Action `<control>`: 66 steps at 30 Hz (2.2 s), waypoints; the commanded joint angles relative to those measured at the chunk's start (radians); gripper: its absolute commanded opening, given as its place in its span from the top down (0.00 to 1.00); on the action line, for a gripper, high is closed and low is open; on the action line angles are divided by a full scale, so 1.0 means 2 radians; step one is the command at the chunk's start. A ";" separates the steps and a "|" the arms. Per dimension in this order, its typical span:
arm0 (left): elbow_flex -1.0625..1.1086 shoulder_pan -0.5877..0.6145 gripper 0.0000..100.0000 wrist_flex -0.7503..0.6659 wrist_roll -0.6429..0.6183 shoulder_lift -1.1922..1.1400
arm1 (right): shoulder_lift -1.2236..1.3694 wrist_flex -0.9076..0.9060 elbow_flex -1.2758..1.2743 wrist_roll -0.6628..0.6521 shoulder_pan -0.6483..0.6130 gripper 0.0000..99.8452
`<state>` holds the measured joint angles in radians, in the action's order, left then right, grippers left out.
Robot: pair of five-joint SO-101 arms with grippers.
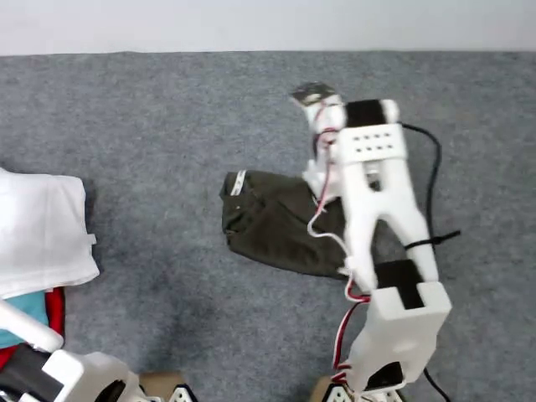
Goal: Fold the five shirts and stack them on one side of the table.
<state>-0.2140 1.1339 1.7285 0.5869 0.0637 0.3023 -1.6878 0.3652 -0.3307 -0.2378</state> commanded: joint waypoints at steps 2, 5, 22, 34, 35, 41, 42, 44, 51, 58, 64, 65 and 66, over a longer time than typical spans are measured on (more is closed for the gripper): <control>-0.013 -0.005 0.99 0.012 0.002 0.018 | -0.031 0.026 0.004 0.007 -0.040 0.99; -0.013 -0.005 0.99 0.012 0.002 0.018 | -0.029 0.032 0.003 0.007 -0.050 0.99; 0.024 -0.022 0.99 0.012 0.001 0.023 | 0.020 0.092 0.004 0.004 -0.114 0.99; 0.024 -0.027 0.99 0.002 -0.010 0.019 | 0.056 0.113 0.004 0.002 -0.128 0.96; 0.024 -0.027 0.99 0.002 -0.010 0.018 | 0.058 0.113 0.004 0.004 -0.131 0.93; 0.024 -0.027 0.99 0.002 -0.010 0.018 | 0.061 0.113 0.028 0.005 -0.186 0.75; 0.025 -0.027 0.99 0.002 -0.010 0.018 | 0.063 0.115 0.041 0.005 -0.195 0.76; 0.025 -0.027 0.99 0.002 -0.010 0.018 | 0.063 0.126 0.064 0.003 -0.208 0.77; 0.025 -0.027 0.99 0.004 -0.010 0.018 | 0.063 0.095 0.114 0.003 -0.191 0.83; 0.025 -0.027 0.99 0.004 -0.010 0.018 | 0.092 0.012 0.114 -0.013 -0.093 0.99; 0.025 -0.027 0.99 0.004 -0.010 0.018 | 0.139 -0.048 0.114 -0.048 -0.033 0.99; 0.025 -0.027 0.99 0.004 -0.010 0.018 | 0.144 -0.049 0.114 -0.048 -0.029 0.99; 0.025 -0.027 0.99 0.004 -0.010 0.018 | 0.148 -0.049 0.114 -0.048 -0.026 0.99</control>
<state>-0.1619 1.0879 1.7300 0.5762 0.0637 0.6015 -1.7492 0.5401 -0.4104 -0.3237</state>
